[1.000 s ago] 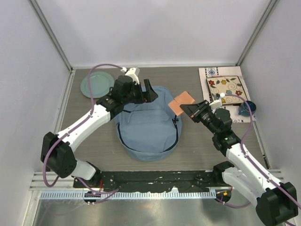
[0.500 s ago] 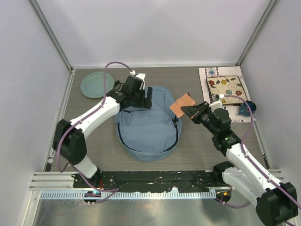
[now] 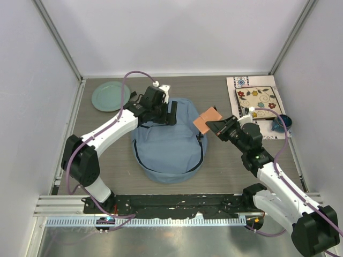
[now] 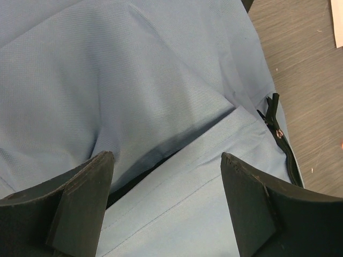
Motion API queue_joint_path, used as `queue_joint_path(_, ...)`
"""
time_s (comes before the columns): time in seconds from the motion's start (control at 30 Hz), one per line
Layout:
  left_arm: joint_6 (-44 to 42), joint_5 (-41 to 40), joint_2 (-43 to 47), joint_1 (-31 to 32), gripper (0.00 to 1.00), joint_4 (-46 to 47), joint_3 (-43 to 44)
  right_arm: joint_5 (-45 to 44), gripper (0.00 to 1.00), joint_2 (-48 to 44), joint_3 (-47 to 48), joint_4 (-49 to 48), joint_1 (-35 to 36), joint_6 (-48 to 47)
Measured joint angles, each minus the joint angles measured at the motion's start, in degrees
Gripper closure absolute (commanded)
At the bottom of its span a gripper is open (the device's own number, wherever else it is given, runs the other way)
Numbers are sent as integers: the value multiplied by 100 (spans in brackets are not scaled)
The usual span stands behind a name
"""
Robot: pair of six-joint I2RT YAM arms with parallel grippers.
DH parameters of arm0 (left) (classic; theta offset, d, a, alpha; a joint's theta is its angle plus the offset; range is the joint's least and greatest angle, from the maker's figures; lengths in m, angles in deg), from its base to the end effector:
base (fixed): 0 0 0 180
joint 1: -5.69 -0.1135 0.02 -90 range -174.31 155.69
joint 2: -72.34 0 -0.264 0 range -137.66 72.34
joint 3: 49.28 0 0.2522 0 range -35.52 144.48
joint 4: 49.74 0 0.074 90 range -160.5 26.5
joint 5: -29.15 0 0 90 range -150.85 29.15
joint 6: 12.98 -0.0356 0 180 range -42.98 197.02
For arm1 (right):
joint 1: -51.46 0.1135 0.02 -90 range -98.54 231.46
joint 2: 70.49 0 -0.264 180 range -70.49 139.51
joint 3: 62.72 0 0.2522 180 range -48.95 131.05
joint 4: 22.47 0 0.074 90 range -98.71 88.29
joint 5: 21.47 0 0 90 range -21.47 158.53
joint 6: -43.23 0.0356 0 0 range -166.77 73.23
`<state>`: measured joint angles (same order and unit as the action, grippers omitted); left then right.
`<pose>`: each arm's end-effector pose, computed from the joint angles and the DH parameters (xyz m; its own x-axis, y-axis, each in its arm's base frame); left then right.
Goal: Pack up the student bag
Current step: Place the personal item in the student bag.
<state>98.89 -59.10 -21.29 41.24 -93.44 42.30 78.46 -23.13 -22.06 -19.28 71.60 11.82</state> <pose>0.2965 -0.2132 0.2895 -0.7638 0.0882 -0.6394 0.3383 0.8983 -0.2802 0.1848 0.0743 0.2595 -0.5096 0.7085 -0.4881 -0.1223 0.5020 0.8562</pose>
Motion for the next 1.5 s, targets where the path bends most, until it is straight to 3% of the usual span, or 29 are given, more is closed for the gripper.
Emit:
queue_joint_path(0.37,-116,546,4,22,16,50,-2,-2,99,4,0,0,2,2)
queue_joint_path(0.9,-133,542,-166,44,17,125,-96,9,99,107,0,-13,2,4)
queue_joint_path(1.07,-153,605,-166,46,25,122,-181,26,99,175,0,-15,0,7)
queue_joint_path(1.2,-179,673,-144,44,42,164,-337,28,99,229,0,-17,2,9)
queue_joint_path(1.3,-160,765,-24,37,48,236,-529,28,99,229,0,-26,2,20)
queue_joint_path(1.5,-105,994,463,46,51,326,-957,46,99,269,0,-98,2,26)
